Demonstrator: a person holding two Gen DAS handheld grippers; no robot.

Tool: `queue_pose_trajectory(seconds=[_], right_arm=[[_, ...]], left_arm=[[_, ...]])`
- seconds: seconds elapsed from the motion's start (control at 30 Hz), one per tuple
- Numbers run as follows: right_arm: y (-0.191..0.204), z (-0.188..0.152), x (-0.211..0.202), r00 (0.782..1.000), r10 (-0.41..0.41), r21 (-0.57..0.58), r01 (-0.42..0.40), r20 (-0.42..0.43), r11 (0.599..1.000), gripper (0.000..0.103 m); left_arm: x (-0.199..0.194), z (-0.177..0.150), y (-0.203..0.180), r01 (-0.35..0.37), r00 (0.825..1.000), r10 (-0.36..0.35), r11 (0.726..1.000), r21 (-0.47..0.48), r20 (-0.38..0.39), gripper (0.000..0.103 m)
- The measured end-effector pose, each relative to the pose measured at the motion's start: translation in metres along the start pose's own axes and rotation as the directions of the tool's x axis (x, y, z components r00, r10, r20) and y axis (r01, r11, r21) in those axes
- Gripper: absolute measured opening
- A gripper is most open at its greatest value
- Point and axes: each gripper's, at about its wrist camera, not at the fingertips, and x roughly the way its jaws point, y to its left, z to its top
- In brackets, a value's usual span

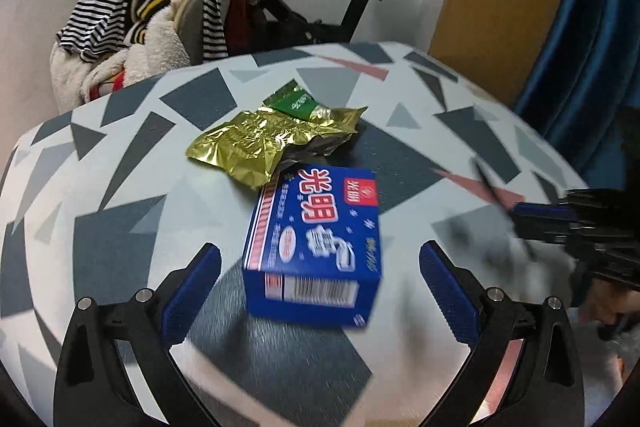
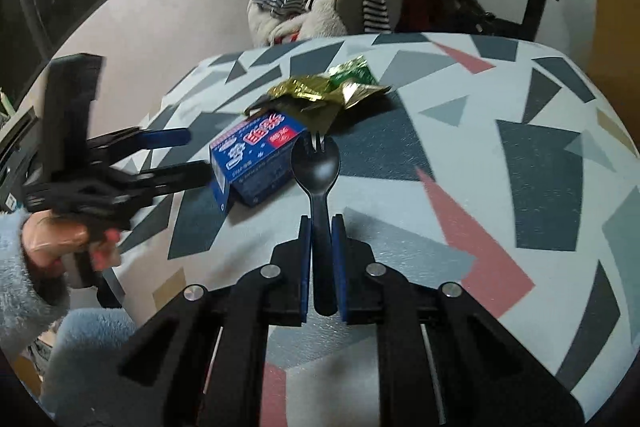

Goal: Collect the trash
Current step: 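Grasp the black plastic spork with the right tool while the left tool grasps the blue milk carton, then lift the spork and milk carton toward the brown bin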

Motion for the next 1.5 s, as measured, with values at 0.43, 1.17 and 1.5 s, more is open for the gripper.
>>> queue_pose_trajectory(seconds=[0.43, 1.17, 1.5], right_arm=[[-0.009, -0.014, -0.014, 1.000, -0.001, 0.045, 0.000, 0.016, 0.999, 0.014], [0.049, -0.051, -0.022, 0.998, 0.059, 0.015, -0.059, -0.004, 0.998, 0.014], [0.081, -0.086, -0.037, 0.994, 0.098, -0.029, -0.100, -0.056, 0.995, 0.014]], left_arm=[[0.004, -0.017, -0.004, 0.005, 0.999, -0.004, 1.000, 0.006, -0.049, 0.076], [-0.115, -0.110, -0.020, -0.051, 0.997, 0.055, 0.997, -0.059, 0.058, 0.076], [-0.160, -0.151, -0.024, -0.050, 0.993, 0.061, 0.993, -0.111, 0.097, 0.076]])
